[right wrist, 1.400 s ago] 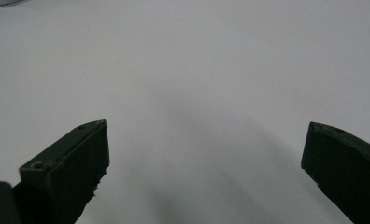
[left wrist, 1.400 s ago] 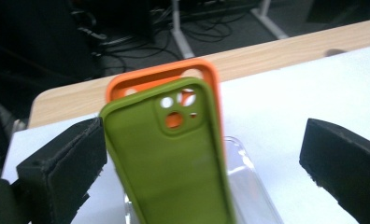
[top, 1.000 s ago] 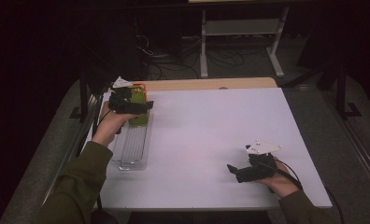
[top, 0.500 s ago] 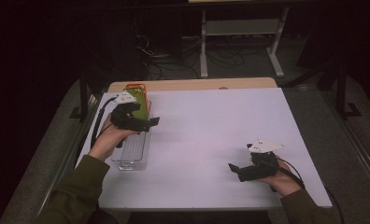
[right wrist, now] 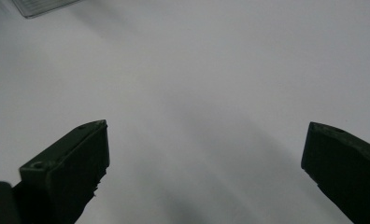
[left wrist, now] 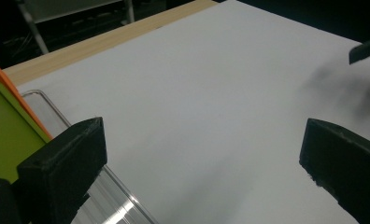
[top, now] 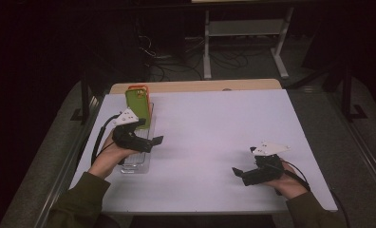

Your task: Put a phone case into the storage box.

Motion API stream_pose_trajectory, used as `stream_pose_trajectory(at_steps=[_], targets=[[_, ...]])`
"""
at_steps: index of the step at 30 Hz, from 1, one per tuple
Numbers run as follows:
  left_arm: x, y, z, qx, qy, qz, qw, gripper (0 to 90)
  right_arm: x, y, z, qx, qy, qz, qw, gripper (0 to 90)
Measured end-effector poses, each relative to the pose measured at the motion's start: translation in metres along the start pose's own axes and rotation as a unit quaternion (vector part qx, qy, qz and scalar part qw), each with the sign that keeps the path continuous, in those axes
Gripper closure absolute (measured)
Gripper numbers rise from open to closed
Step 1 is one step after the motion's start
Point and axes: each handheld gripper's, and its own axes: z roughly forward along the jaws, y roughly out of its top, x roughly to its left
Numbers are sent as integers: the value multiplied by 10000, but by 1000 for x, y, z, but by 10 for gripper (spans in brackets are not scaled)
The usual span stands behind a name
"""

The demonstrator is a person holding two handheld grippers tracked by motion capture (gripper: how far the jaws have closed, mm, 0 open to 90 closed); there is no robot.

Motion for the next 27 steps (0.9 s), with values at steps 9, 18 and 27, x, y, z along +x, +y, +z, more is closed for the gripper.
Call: stream_pose_trajectory(at_steps=[9, 18, 27], targets=[[-10, -17, -6, -21, -64, 109, 9999, 4, -2, 2, -3, -58, 125, -73, 9999, 4], [-14, -34, -12, -49, -159, 187, 9997, 4, -3, 6, -8, -167, 226, -60, 9996, 4], [-17, -47, -15, -14, -290, 287, 9992, 4, -4, 11, -13, -280, 288, -82, 9992, 4]])
